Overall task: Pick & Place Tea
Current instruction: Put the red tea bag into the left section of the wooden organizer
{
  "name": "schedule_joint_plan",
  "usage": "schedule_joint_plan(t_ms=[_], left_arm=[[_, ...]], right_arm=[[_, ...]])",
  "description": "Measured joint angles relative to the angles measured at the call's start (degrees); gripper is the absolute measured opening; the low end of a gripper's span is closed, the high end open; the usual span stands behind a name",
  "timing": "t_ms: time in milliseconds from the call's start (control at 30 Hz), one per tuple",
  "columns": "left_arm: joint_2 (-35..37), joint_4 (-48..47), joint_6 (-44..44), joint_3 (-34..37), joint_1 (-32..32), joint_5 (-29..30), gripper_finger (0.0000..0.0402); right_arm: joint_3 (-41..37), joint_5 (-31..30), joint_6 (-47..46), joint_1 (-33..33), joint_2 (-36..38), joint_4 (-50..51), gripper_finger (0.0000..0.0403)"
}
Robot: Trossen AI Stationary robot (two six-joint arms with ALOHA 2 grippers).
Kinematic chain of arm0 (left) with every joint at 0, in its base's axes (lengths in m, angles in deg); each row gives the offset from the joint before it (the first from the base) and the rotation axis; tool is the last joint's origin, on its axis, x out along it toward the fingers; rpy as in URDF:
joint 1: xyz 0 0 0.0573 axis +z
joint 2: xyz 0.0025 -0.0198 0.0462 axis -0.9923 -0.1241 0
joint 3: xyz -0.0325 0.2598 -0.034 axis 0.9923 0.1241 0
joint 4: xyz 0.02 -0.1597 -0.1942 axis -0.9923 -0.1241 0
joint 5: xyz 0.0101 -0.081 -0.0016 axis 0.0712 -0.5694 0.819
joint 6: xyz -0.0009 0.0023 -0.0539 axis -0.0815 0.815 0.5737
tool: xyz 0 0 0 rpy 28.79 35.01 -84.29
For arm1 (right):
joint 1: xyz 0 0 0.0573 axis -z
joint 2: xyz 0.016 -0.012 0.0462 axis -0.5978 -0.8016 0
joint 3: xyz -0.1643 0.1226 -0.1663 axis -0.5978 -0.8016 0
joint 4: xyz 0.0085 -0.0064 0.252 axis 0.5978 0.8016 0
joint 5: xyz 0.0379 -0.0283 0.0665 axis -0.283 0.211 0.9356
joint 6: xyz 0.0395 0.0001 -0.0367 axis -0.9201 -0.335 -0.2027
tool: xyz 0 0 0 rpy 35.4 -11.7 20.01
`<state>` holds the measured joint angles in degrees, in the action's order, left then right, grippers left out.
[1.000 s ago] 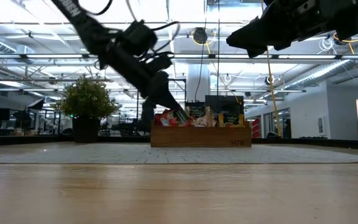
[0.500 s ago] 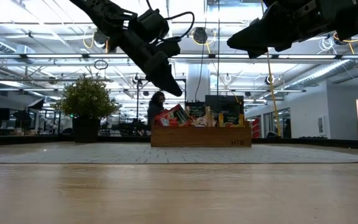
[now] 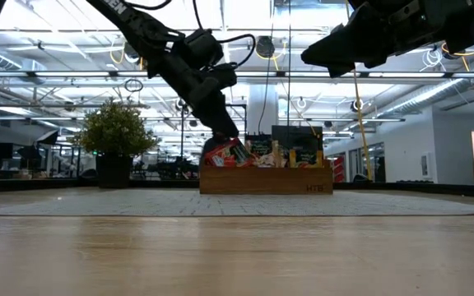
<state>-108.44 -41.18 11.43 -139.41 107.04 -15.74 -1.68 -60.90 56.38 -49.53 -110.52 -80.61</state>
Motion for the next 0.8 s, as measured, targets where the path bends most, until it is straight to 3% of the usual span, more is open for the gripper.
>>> schedule_joint_plan(t_ms=[633, 800], left_arm=[[-3.7, 1.8, 0.4, 0.0, 0.2, -0.6, 0.0133], [-3.7, 1.7, 0.2, 0.0, 0.2, -0.8, 0.0094]], right_arm=[[0.0, 0.0, 0.0, 0.0, 0.0, 0.1, 0.0043], [0.0, 0.0, 0.0, 0.0, 0.0, 0.1, 0.0043]])
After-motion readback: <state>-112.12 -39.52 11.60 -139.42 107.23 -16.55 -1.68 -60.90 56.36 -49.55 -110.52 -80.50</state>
